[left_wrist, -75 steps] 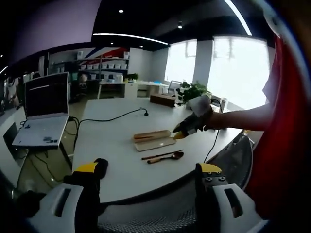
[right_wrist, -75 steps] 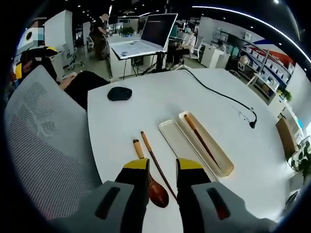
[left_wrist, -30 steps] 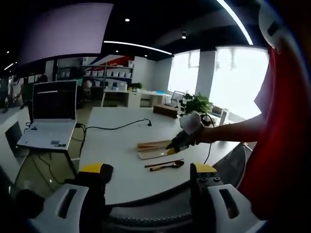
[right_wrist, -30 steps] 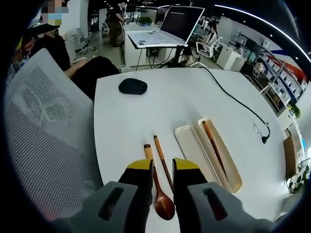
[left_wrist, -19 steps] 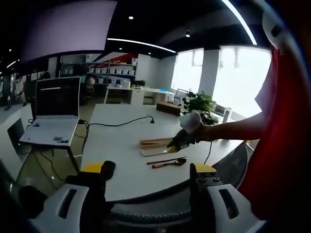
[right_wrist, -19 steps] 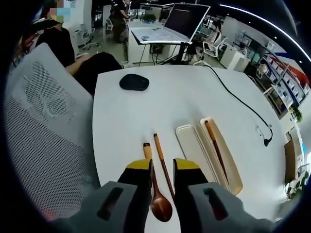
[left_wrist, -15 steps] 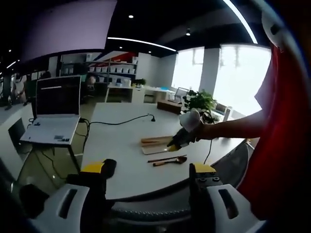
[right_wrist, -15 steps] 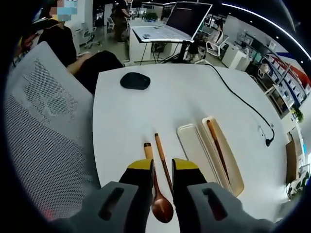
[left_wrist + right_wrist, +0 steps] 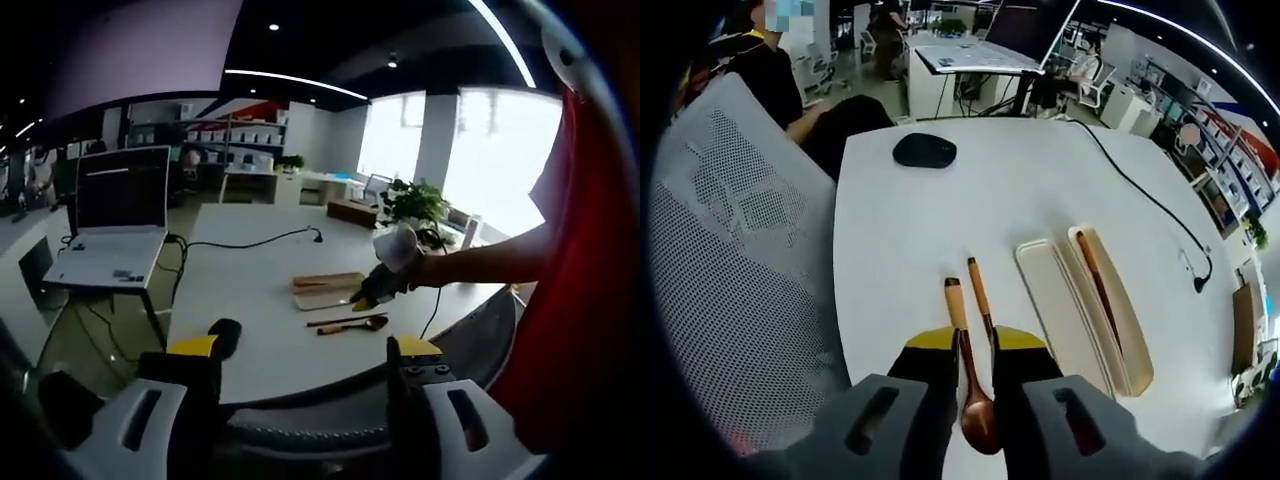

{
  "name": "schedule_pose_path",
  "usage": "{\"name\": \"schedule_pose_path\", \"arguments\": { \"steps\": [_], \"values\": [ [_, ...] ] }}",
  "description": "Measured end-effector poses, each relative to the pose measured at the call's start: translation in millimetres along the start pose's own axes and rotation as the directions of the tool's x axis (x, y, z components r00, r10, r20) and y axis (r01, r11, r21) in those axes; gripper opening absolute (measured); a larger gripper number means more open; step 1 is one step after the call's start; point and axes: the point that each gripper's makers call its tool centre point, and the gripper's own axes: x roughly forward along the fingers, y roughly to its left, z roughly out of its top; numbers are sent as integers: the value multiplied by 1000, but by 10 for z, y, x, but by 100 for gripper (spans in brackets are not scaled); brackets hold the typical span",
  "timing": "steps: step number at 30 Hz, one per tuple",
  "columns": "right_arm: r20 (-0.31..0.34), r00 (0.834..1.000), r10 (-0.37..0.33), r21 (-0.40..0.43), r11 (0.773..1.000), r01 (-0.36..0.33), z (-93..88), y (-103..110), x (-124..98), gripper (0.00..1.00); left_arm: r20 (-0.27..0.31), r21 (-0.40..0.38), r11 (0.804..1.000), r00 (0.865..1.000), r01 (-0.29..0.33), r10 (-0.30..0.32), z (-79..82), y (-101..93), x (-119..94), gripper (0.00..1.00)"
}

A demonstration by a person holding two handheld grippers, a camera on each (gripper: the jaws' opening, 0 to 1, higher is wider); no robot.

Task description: Arrange the utensils inside the cutlery case until each visible utensil rests in its matching compartment.

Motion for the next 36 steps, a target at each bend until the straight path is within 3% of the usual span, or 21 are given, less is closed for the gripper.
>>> {"name": "schedule_pose_path", "arguments": {
  "steps": [9,11,14,15,18,23,24,25,26,27,29,30,33,36],
  "values": [
    [19,1000,-1,50,999,0,41,40,77,11,-8,-1,1000,1000,-11,11,-34,19,1,69],
    [14,1000,1,30,1000,-1,64,58,84,10,-16,-5,1000,1000,-25,25,-54,30,6,74],
    [1,1000,-9,10,1000,9,55,30,98,10,-30,-16,991,990,-137,136,-89,206,-12,96],
    [1,1000,-10,13,1000,10,54,29,97,10,-38,-13,989,989,-144,143,-107,220,-18,96],
    [7,1000,-3,31,1000,3,48,57,106,10,-47,-8,993,992,-115,114,-133,169,-36,87],
    [12,1000,19,73,997,-20,20,145,134,13,-30,-14,996,996,-83,83,-118,89,-41,87],
    [40,999,13,66,998,-15,60,160,123,10,-19,-18,997,997,-74,74,-111,78,-35,86],
    [73,997,10,30,999,-12,115,162,115,1,-16,-26,997,998,-67,66,-115,66,-28,85],
    [74,997,3,34,999,-5,104,156,104,0,-28,-38,998,998,-49,48,-142,39,-9,82],
    [70,998,1,48,999,-4,88,152,120,1,-42,-35,998,998,-43,42,-158,31,4,79],
    [20,999,26,107,994,-28,-8,197,152,14,-48,9,999,997,-53,53,-128,34,25,81],
    [27,999,20,98,995,-23,1,177,163,15,-42,23,998,998,-55,56,-92,30,30,82],
    [39,999,8,68,998,-11,10,155,176,3,-23,13,999,999,-48,49,-25,26,30,82],
    [25,999,25,68,997,-27,4,169,193,11,-15,3,999,999,-50,50,-21,51,24,82]
  ]
}}
